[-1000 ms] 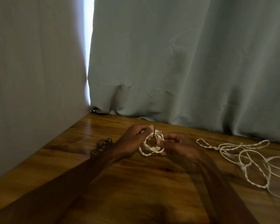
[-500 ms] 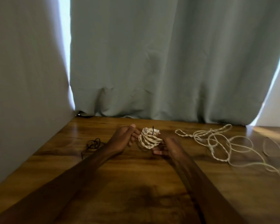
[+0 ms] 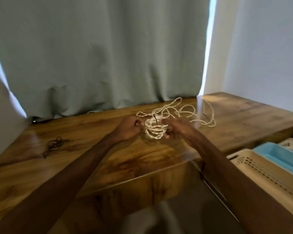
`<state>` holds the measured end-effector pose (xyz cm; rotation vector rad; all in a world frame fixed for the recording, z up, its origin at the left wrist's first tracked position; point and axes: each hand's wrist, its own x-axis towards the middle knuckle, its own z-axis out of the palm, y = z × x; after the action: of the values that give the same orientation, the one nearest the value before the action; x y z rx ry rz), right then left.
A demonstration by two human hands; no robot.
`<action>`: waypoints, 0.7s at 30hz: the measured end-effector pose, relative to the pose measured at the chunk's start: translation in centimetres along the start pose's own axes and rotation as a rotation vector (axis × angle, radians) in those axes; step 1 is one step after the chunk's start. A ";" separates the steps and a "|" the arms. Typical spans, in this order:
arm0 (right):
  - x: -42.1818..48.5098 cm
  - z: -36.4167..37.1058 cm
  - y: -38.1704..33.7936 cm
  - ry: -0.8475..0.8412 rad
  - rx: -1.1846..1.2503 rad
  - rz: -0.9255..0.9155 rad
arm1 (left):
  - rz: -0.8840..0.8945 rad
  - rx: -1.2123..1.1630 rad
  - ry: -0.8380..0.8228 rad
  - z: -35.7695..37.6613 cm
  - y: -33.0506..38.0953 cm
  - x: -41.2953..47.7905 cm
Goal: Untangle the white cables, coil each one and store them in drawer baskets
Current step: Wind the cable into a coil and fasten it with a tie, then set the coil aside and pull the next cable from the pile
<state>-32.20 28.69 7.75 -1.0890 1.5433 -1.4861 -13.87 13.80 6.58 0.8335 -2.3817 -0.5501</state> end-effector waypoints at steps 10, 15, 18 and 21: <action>-3.2 -6.1 0.5 0.079 -0.060 0.071 | 0.036 0.099 -0.115 5.5 4.8 -0.8; -2.0 -10.5 2.3 0.218 -0.225 0.159 | 0.029 0.251 -0.175 6.8 5.4 -1.2; -0.9 -12.9 3.5 0.323 -0.386 0.230 | 0.119 0.350 -0.147 8.0 5.3 -1.4; 0.0 -13.6 3.9 0.332 -0.429 0.222 | 0.161 0.380 -0.118 8.6 4.6 -1.5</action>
<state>-45.06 33.80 4.89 -0.8872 2.2133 -1.2582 -20.21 19.79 1.95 0.7719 -2.6785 -0.0819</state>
